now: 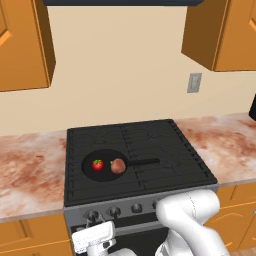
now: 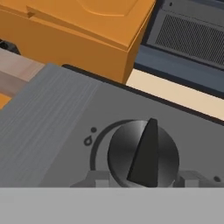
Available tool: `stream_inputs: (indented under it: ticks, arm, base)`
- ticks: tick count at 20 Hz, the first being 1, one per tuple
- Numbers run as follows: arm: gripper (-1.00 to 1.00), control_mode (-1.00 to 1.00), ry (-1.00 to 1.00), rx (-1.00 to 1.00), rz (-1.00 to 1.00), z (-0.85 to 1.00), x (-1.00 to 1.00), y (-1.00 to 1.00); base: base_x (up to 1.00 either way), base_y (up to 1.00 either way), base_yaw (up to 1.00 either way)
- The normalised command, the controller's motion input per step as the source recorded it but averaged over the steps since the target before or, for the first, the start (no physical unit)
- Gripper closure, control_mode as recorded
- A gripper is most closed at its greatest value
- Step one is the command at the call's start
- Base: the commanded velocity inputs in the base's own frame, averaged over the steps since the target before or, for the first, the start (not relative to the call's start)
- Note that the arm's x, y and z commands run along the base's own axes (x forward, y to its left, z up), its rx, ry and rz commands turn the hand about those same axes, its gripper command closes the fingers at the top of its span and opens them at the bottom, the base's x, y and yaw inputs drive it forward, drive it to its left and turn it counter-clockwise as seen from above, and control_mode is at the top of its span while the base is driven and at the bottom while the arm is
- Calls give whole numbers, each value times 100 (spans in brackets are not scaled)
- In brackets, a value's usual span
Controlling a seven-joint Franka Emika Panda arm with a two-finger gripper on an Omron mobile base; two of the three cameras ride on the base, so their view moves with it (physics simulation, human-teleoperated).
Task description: Place the pan on the front left burner on the stove. Then place the tomato and the onion in the pan and turn on the front left burner.
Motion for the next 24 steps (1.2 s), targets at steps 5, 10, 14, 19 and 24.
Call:
stream_inputs:
  ticks: [5,10,14,19,24]
  arm:
    - [100,-100,-40,-39,0,56,-65,96]
    - [100,-100,-42,-48,0,61,-38,85]
    - [100,-100,-38,-53,0,68,-20,61]
    - [100,-100,-38,-63,-2,75,-15,62]
    - [100,-100,-34,-74,-8,72,-13,57]
  base:
    - [0,0,0]
    - [0,0,0]
    - [0,0,0]
    - [0,0,0]
    - [0,0,0]
